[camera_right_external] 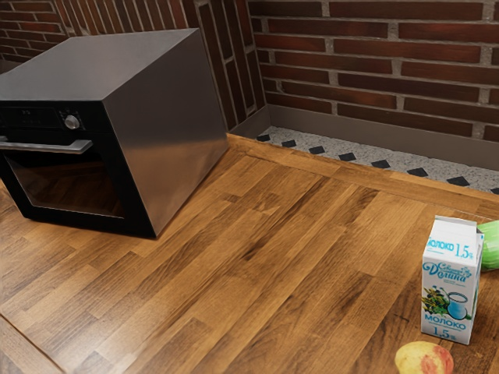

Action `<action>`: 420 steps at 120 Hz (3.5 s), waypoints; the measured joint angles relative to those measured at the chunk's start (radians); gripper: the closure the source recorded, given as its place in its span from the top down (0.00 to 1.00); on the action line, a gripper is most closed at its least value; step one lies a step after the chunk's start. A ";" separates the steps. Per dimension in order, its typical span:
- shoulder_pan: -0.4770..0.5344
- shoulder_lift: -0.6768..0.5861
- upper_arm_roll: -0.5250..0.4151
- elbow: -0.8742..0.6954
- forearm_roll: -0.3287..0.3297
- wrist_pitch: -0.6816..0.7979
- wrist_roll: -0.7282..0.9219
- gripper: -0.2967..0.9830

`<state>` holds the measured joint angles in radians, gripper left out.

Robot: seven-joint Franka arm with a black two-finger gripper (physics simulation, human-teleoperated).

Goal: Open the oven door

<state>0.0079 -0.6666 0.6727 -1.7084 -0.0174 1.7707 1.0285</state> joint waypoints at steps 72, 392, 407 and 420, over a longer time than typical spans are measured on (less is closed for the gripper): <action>-0.747 0.004 0.628 0.283 0.188 0.016 0.775 0.77; -1.234 -0.018 1.013 0.296 0.434 0.169 1.042 0.76; -1.156 -0.003 0.974 0.241 0.437 0.142 1.035 0.77; -0.868 -0.001 0.733 0.066 0.426 0.082 1.031 0.40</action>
<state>-0.8597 -0.6679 1.4062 -1.6423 0.4091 1.8526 2.0598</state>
